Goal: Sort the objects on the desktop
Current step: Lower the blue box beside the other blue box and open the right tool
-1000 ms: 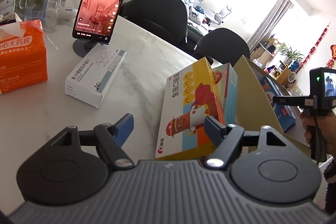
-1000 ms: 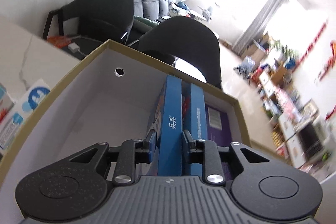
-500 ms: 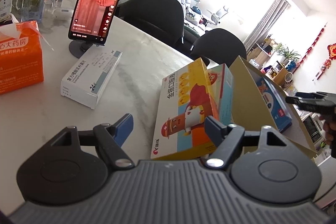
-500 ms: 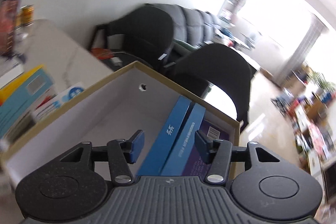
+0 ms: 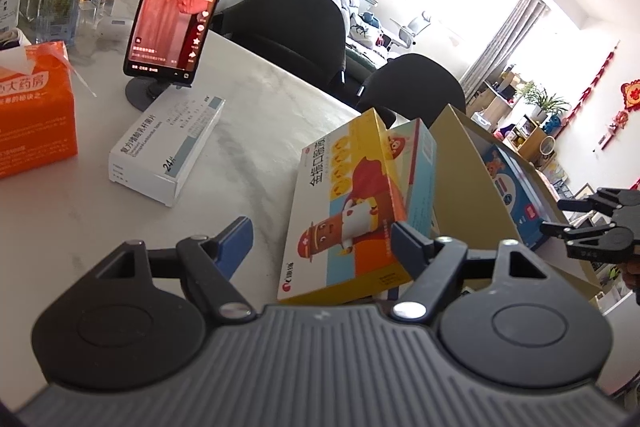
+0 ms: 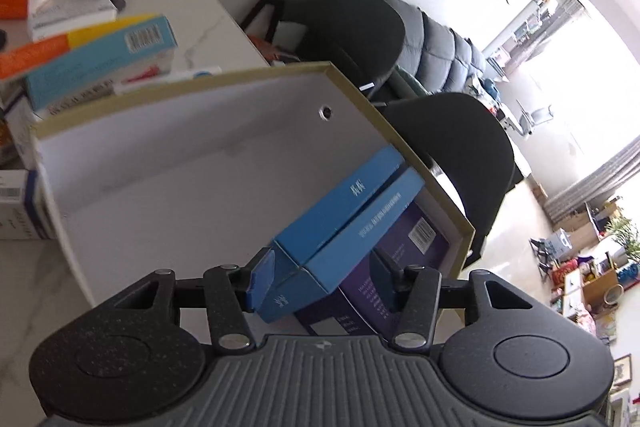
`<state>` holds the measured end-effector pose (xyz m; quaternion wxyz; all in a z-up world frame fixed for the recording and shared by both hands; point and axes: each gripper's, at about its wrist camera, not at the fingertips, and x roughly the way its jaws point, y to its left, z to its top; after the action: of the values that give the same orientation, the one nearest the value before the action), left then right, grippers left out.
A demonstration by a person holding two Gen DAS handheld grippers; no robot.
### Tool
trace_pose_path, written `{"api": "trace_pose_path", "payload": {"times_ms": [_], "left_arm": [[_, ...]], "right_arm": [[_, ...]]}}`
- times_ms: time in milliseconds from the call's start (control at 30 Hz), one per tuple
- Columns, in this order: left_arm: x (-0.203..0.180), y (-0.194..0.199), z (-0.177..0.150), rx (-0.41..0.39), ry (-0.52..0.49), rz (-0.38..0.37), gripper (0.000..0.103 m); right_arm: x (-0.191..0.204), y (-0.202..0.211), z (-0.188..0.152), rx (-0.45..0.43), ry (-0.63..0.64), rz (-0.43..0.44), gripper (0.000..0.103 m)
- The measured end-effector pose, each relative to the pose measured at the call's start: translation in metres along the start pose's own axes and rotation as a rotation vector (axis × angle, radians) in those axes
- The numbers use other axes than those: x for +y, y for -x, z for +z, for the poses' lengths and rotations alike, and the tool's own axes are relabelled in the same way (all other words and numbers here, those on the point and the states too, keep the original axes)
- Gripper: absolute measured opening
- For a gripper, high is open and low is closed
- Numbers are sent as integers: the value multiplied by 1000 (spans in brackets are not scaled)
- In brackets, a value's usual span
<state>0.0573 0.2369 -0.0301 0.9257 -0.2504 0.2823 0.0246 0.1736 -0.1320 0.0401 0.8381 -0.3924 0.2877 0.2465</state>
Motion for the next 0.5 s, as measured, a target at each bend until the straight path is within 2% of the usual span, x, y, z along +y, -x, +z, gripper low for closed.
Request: {"api": "trace_pose_path", "payload": {"times_ms": [233,500], "left_arm": [[5,2,1,-5,10,15,77],[7,-1,1,7,9,16,77]], "right_arm": [[-6,-14,-2,-2,-94,12,54],[-1,-10,-6,-4,-119,17,56]]}}
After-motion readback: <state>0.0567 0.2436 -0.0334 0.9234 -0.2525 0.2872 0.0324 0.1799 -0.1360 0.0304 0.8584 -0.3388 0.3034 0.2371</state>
